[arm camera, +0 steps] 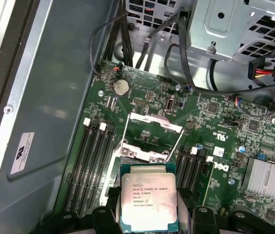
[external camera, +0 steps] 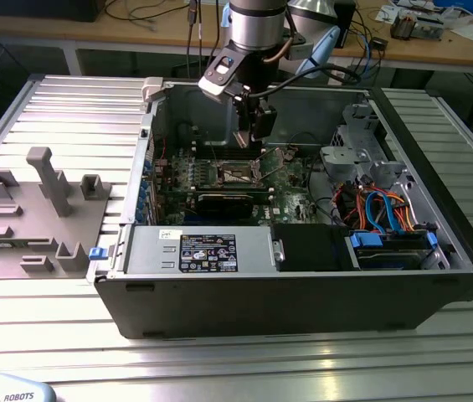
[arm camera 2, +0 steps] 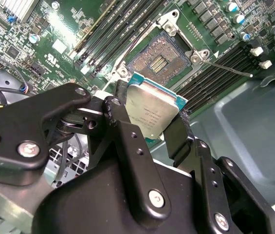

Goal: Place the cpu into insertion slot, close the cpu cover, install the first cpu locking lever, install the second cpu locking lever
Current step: 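Place the cpu into insertion slot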

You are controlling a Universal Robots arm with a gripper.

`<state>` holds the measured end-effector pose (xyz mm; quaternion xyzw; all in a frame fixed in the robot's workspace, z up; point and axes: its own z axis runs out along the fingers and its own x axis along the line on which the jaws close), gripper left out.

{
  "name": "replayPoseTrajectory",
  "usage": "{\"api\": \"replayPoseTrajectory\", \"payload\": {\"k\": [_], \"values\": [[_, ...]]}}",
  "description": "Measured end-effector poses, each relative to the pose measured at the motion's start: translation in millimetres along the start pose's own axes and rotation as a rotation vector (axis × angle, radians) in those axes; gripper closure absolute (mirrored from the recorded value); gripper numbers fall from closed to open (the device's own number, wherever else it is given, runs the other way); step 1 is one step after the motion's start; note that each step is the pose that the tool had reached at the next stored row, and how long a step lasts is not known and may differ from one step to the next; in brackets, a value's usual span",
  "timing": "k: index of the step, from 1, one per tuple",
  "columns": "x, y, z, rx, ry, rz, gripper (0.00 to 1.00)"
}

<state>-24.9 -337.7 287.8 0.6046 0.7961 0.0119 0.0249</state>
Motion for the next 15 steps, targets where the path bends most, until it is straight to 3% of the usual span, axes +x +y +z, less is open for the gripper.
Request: {"api": "replayPoseTrajectory", "payload": {"k": [15], "values": [[0.0,0.0,0.5,0.0005,-0.0011,0.022,0.46]]}}
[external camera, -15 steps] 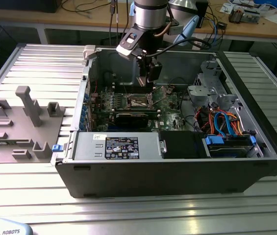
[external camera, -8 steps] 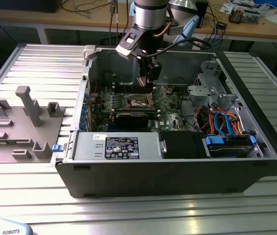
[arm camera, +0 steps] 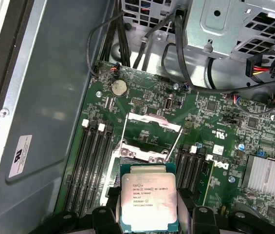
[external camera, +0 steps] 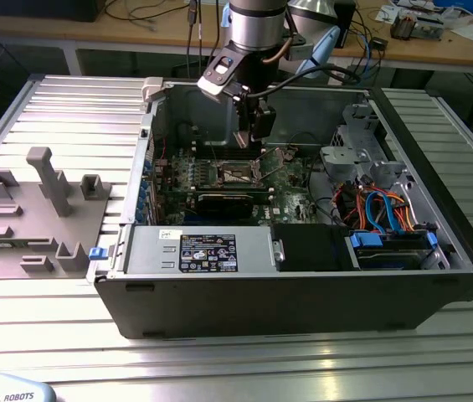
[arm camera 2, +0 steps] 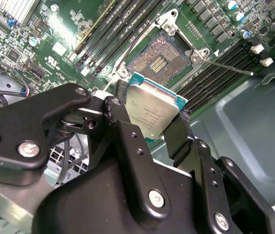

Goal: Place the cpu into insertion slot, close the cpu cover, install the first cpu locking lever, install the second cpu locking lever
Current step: 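Place the cpu into insertion slot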

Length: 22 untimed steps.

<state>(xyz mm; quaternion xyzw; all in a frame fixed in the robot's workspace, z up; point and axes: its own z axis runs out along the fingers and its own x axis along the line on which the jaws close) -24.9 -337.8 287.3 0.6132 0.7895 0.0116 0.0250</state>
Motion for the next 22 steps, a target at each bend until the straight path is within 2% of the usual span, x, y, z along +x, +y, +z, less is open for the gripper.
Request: {"api": "replayPoseTrajectory", "payload": {"k": [22], "values": [[0.0,0.0,0.8,0.0005,-0.0011,0.022,0.46]]}}
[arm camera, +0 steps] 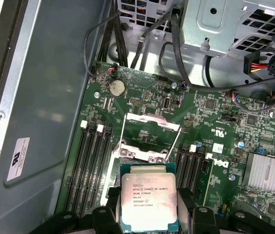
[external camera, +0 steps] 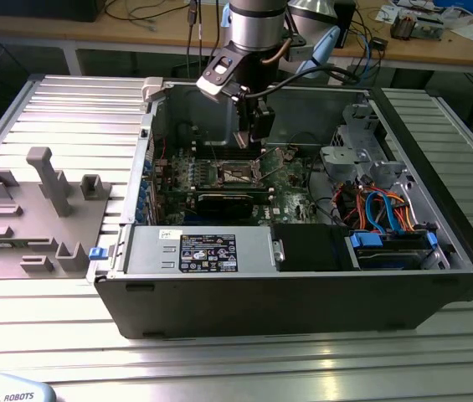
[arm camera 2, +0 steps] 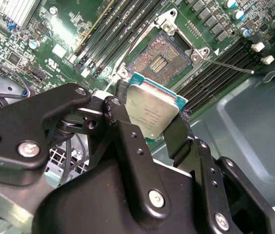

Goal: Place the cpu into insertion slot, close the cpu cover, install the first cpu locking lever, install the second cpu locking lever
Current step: 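Place the cpu into insertion slot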

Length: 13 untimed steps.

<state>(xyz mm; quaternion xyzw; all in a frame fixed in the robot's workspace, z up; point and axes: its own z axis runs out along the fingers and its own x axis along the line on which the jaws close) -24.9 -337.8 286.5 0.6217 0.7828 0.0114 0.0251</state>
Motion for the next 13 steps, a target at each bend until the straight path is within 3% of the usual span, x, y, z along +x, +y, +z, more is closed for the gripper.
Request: {"api": "replayPoseTrajectory", "payload": {"k": [13], "values": [[0.0,0.0,0.3,0.0002,-0.0005,0.01,0.46]]}}
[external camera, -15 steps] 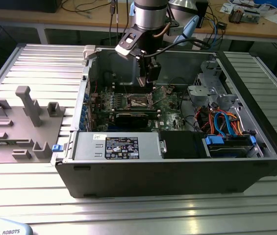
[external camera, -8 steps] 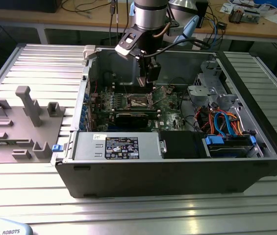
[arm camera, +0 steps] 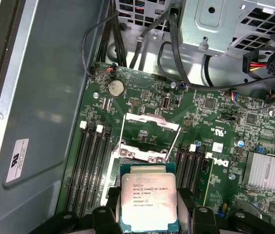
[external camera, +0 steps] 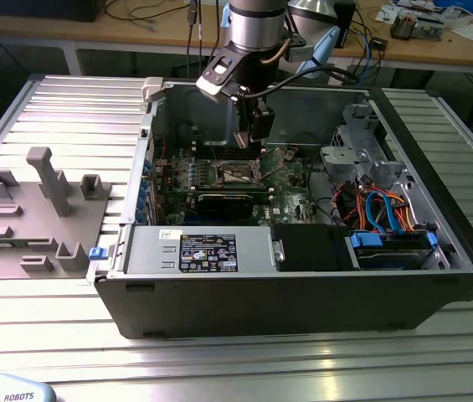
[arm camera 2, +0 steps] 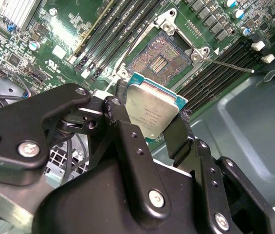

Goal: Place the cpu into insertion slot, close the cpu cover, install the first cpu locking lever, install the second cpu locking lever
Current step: 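Place the cpu into insertion slot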

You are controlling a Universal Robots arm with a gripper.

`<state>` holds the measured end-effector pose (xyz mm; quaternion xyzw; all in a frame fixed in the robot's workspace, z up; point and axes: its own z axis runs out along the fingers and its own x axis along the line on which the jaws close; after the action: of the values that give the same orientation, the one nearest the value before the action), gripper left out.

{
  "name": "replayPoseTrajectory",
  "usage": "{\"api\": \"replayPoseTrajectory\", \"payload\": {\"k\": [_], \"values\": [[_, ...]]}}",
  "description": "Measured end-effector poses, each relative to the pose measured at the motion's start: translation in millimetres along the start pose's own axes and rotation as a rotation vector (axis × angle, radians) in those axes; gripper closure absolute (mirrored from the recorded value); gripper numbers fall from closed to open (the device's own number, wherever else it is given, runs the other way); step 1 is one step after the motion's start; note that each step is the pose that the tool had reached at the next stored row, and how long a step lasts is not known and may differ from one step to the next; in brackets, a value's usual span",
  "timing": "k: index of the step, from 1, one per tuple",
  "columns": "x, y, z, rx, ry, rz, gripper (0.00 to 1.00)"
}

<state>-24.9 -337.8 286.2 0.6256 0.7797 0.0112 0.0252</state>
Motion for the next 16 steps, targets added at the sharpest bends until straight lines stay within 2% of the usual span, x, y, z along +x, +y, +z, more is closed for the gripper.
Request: {"api": "replayPoseTrajectory", "payload": {"k": [16], "values": [[0.0,-0.1,1.0,0.0005,-0.0009,0.018,0.46]]}}
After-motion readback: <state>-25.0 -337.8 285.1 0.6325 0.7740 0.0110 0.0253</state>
